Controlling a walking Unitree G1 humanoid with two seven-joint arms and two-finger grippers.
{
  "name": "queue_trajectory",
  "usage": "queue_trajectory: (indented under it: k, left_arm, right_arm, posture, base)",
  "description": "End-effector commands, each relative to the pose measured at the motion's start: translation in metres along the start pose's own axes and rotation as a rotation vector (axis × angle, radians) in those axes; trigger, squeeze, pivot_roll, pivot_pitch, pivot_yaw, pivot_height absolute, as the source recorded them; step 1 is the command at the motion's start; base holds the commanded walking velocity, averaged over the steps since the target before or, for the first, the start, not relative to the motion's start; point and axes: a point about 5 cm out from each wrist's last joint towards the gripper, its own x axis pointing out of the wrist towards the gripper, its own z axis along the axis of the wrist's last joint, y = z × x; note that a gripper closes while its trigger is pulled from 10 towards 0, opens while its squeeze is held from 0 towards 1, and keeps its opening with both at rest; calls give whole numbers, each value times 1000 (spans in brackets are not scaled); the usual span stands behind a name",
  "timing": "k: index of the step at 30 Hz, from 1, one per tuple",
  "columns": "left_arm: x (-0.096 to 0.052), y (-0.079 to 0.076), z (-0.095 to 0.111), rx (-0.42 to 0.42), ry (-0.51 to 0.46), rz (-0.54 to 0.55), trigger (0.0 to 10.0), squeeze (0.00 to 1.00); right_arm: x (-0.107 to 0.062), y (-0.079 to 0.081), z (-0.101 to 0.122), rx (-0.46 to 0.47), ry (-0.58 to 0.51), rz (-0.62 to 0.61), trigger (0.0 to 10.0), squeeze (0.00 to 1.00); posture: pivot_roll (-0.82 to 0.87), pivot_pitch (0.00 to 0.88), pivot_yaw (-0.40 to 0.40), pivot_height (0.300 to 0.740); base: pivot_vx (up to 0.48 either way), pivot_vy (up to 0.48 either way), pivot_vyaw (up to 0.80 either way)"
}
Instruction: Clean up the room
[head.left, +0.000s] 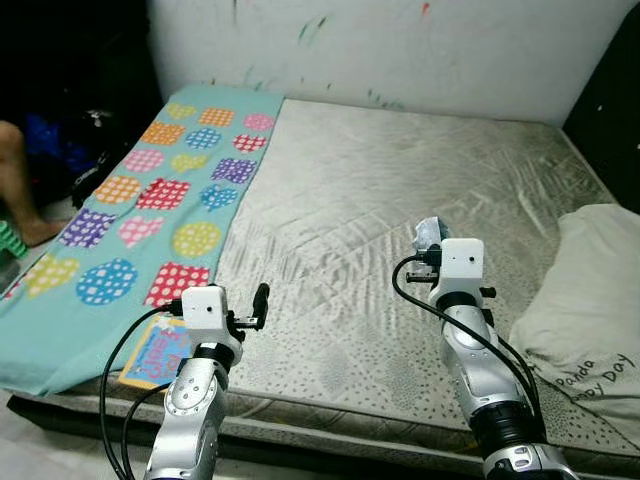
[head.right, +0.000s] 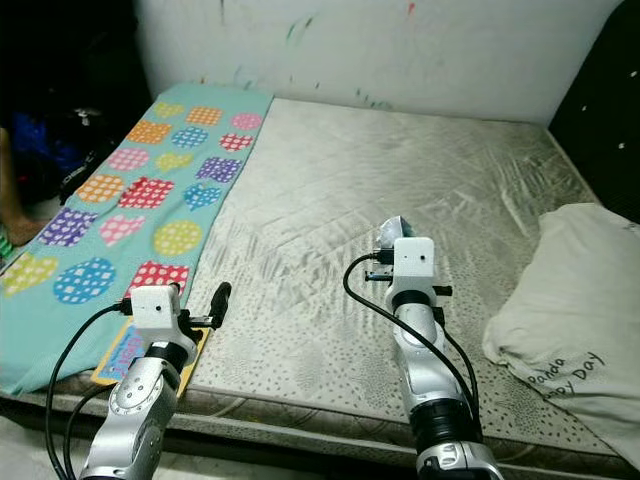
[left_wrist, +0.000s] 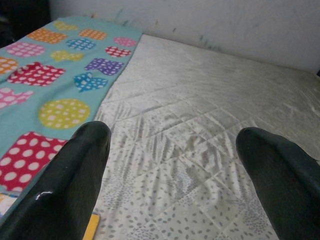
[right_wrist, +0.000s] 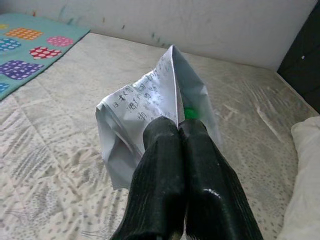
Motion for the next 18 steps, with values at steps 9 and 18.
queue_trajectory:
  k: [9,18]
  left_arm:
    - [3,-1,3,5,-3,-8,10000,0]
    - [4,-2,2,1,-2,-8,10000,0]
  right_arm:
    - [2,0,2,-7,2,7,10000,0]
    - [2,0,1,-15,7,14,10000,0]
  posture:
    - [-71,0,-13,740]
    - [-71,0,-17,740]
  base:
    - [0,462,0]
    - [0,480,0]
